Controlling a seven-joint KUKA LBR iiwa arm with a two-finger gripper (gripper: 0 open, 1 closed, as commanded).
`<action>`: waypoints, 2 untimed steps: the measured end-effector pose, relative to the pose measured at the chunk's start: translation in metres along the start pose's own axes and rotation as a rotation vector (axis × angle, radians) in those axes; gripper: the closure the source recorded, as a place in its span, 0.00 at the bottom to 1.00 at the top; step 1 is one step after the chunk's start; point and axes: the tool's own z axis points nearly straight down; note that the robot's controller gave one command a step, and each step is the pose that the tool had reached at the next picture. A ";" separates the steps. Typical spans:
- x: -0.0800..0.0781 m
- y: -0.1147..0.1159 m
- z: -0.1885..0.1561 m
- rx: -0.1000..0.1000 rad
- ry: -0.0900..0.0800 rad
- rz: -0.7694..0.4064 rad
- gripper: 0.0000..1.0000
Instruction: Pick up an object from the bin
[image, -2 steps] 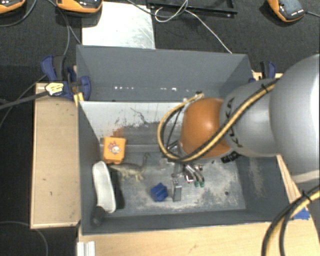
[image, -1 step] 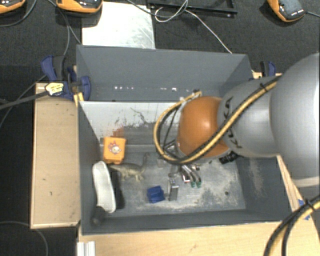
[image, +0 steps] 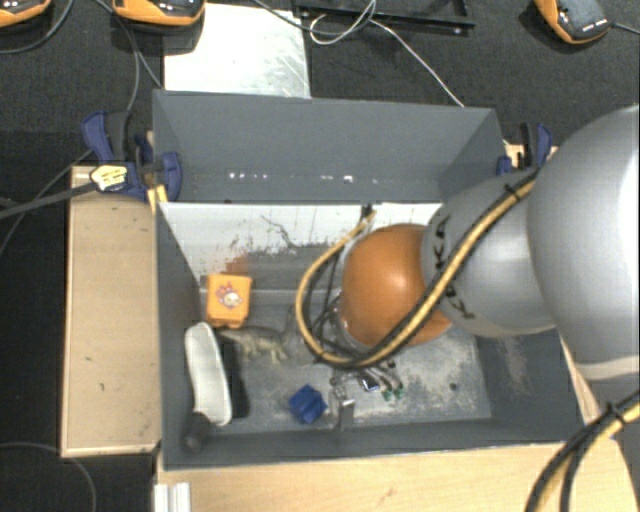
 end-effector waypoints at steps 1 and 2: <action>-0.013 0.012 0.006 0.000 -0.003 0.102 0.00; -0.017 0.037 0.006 0.001 -0.003 -0.430 1.00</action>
Offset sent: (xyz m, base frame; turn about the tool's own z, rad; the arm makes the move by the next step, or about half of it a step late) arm 0.0042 0.0406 -0.0071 -0.4339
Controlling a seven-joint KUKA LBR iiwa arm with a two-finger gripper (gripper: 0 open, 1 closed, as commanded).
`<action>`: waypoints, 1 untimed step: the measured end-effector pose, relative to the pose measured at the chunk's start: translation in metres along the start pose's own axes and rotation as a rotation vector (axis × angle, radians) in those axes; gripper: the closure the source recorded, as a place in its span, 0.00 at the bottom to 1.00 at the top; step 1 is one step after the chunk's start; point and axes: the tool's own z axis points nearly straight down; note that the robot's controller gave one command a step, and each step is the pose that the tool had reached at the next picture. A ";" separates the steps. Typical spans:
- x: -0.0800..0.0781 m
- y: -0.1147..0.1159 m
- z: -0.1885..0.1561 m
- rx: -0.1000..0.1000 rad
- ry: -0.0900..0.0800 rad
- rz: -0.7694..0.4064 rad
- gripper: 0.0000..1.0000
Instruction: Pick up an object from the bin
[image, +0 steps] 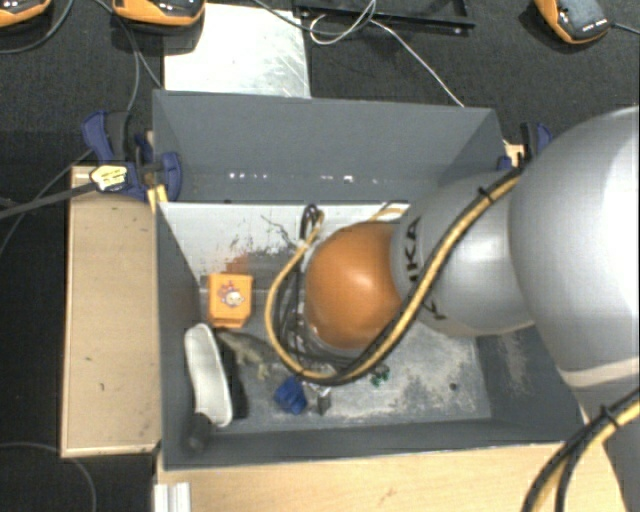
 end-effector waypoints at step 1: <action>0.000 0.000 0.000 0.000 0.000 0.002 1.00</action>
Offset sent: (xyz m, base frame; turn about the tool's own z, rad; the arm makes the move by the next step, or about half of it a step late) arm 0.0050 0.0072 -0.0008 -0.0039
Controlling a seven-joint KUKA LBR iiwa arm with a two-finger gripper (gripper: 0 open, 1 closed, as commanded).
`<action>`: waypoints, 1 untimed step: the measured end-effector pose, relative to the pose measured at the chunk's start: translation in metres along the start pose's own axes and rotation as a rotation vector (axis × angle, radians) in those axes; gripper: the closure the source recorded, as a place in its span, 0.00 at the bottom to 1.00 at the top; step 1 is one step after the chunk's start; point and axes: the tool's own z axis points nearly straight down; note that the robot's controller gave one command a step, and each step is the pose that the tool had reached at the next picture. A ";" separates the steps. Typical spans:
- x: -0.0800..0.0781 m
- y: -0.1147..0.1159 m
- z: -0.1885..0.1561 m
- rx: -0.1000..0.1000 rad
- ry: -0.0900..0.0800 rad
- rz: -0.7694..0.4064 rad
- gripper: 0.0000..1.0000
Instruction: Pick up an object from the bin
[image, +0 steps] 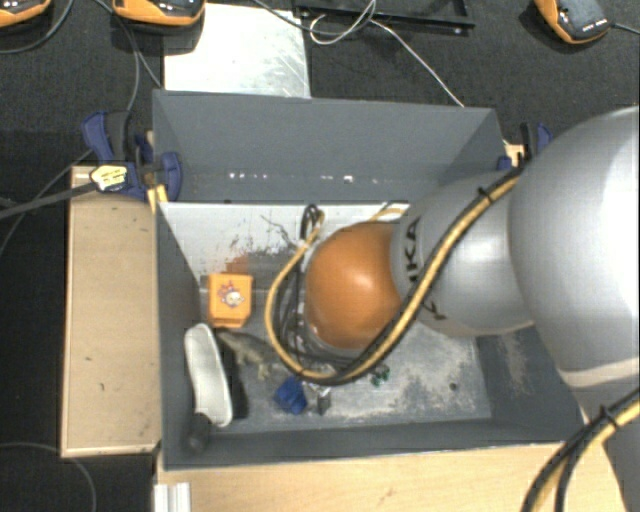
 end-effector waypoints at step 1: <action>-0.008 0.001 0.000 0.001 -0.001 -0.002 1.00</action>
Offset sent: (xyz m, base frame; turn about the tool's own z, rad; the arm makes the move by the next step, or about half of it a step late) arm 0.0106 -0.0102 0.0942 -0.0480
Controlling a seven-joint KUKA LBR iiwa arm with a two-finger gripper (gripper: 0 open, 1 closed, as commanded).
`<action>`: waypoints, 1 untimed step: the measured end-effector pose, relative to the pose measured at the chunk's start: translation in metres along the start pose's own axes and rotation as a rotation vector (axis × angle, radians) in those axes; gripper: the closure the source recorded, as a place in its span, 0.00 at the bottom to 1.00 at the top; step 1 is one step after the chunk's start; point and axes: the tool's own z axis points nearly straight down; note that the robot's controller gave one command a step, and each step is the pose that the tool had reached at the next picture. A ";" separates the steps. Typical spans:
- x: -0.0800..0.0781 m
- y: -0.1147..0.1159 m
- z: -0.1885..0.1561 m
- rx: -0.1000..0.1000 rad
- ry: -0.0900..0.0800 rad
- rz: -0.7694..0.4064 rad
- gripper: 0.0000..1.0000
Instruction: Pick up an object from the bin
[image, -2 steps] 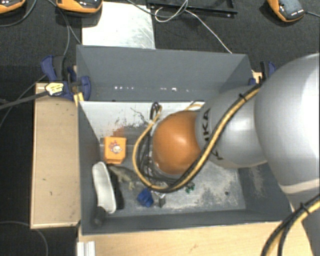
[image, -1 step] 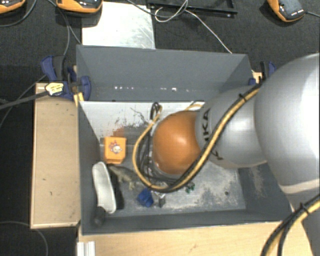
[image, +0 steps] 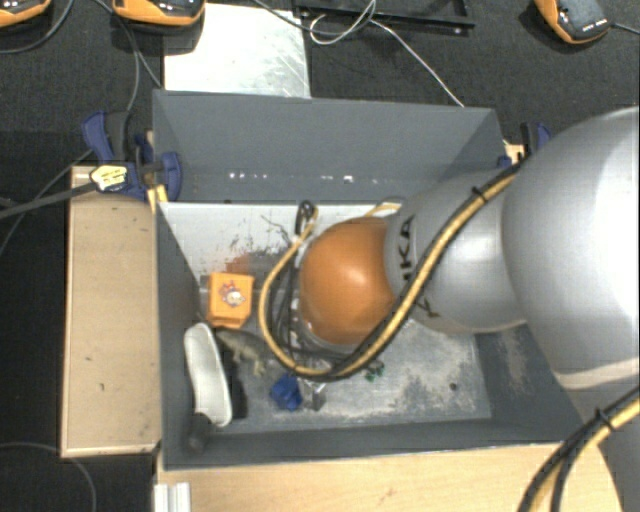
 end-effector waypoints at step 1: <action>0.006 -0.016 -0.095 -0.001 -0.001 -0.041 1.00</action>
Offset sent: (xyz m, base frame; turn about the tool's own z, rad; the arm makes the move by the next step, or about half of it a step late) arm 0.0000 0.0000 0.0000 0.0000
